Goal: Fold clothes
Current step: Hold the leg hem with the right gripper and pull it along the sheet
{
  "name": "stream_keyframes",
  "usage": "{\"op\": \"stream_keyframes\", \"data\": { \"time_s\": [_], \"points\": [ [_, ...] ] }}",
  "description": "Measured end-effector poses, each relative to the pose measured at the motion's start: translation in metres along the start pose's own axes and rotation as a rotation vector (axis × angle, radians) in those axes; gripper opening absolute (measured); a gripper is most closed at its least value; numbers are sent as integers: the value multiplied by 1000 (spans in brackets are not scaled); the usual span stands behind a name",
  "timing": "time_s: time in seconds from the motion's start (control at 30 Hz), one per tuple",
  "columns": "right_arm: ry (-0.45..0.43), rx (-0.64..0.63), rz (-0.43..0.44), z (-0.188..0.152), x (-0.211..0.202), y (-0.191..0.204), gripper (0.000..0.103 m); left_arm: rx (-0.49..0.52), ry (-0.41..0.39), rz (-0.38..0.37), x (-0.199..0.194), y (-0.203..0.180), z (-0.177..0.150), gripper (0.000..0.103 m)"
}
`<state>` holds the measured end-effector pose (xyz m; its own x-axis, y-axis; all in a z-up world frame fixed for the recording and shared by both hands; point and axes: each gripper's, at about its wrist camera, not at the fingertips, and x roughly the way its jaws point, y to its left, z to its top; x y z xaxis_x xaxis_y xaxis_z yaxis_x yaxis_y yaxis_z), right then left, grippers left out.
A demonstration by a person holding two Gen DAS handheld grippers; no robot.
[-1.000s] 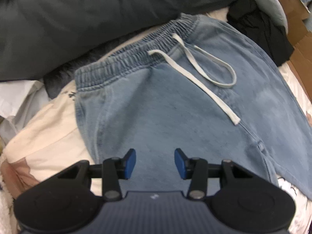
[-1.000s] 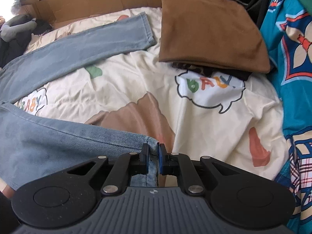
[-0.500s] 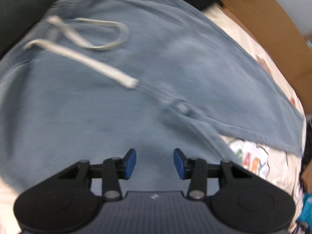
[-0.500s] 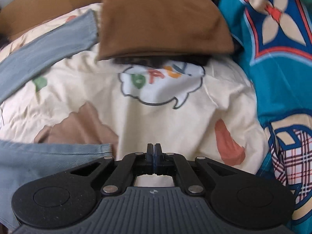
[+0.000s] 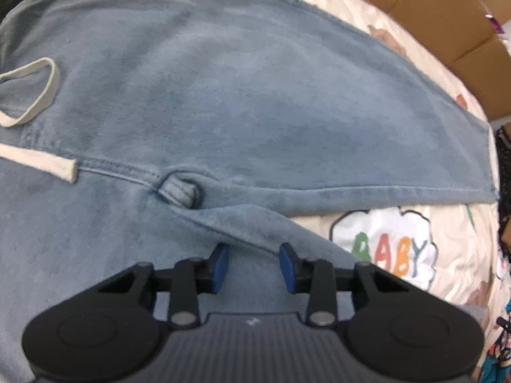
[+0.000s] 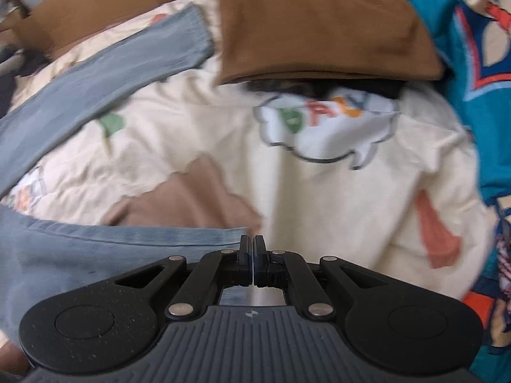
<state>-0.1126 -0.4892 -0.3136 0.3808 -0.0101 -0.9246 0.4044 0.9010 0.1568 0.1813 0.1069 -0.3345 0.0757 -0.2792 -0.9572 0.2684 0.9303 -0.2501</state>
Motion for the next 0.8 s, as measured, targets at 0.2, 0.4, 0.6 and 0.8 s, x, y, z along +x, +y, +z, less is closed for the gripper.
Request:
{"op": "stream_keyframes", "data": {
  "time_s": [0.2, 0.4, 0.6, 0.8],
  "points": [
    [72, -73, 130, -6, 25, 42, 1, -8, -3, 77, 19, -2, 7, 25],
    [106, -121, 156, -9, 55, 75, 1, 32, 5, 52, 14, -11, -5, 23],
    [121, -158, 206, -13, 68, 98, 1, 176, 44, -88, 18, -54, -34, 25],
    [137, -209, 271, -13, 74, 126, 3, 296, 89, -203, 33, -108, -55, 29]
  ]
}}
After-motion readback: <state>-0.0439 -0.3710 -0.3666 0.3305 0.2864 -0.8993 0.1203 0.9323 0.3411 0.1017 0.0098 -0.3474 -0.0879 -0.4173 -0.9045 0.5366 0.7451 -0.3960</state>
